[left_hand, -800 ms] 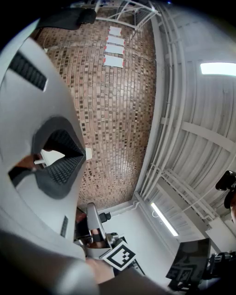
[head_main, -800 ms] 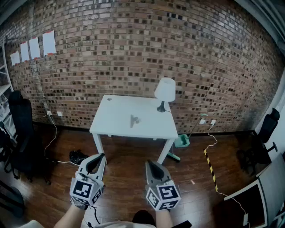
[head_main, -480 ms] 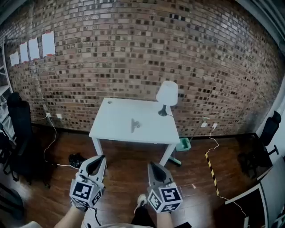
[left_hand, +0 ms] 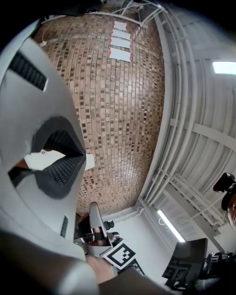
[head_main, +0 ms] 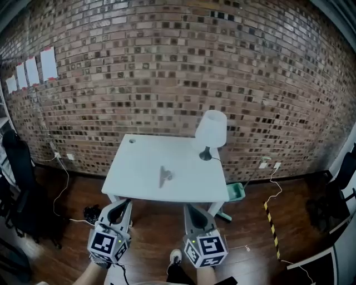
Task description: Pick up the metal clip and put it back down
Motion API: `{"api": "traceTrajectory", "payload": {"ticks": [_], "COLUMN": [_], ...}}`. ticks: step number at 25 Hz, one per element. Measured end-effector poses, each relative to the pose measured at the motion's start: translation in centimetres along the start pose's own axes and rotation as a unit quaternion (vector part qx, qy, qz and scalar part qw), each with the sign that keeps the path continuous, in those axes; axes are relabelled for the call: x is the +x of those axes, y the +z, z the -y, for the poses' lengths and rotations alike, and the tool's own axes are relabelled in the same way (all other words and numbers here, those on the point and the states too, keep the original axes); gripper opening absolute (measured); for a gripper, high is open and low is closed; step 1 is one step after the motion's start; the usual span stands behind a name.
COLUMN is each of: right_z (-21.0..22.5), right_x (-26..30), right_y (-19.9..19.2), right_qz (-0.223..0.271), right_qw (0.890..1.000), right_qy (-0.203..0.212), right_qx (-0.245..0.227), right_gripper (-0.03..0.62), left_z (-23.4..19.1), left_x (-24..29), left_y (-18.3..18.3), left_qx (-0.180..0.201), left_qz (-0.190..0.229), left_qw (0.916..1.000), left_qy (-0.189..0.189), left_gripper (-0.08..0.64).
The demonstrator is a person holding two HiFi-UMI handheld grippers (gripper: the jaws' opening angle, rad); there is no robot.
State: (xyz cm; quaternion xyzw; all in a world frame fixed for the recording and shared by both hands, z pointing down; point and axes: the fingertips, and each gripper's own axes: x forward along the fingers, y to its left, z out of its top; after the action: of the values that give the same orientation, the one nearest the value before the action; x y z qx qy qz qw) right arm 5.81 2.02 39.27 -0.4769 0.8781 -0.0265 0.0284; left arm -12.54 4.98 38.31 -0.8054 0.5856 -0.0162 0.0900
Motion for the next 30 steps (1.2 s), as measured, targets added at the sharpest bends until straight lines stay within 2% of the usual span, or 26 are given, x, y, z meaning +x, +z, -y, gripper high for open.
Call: {"api": "traceTrajectory", "payload": {"ticks": [12, 16, 20, 23, 27, 30], "right_z": [12.4, 15.3, 17.1, 18.0, 18.7, 18.9], "right_x": [13.8, 17.1, 20.0, 21.3, 22.6, 23.0], "right_y": [-0.4, -1.0, -1.5, -1.8, -1.9, -2.1], "right_qz": [-0.033, -0.046, -0.057, -0.063, -0.062, -0.064], "right_qw": [0.999, 0.998, 0.997, 0.996, 0.996, 0.996], "right_qy": [0.022, 0.034, 0.052, 0.06, 0.056, 0.05], "right_qx": [0.01, 0.02, 0.023, 0.026, 0.031, 0.031], "right_gripper": [-0.017, -0.017, -0.017, -0.017, -0.017, -0.017], "left_z": [-2.7, -3.3, -4.1, -3.6, -5.0, -5.1], "left_x": [17.8, 22.1, 25.0, 26.4, 27.3, 27.8], "left_y": [-2.7, -3.0, -3.9, -3.8, -5.0, -5.8], "left_qx": [-0.023, -0.027, -0.024, -0.036, -0.023, -0.034], "left_qz": [-0.037, -0.027, -0.042, -0.062, -0.056, -0.058], "left_qw": [0.9988, 0.999, 0.9982, 0.997, 0.9976, 0.9974], "left_qy": [0.021, 0.023, 0.035, 0.031, 0.035, 0.027], "left_gripper": [0.025, 0.025, 0.025, 0.025, 0.023, 0.023]}}
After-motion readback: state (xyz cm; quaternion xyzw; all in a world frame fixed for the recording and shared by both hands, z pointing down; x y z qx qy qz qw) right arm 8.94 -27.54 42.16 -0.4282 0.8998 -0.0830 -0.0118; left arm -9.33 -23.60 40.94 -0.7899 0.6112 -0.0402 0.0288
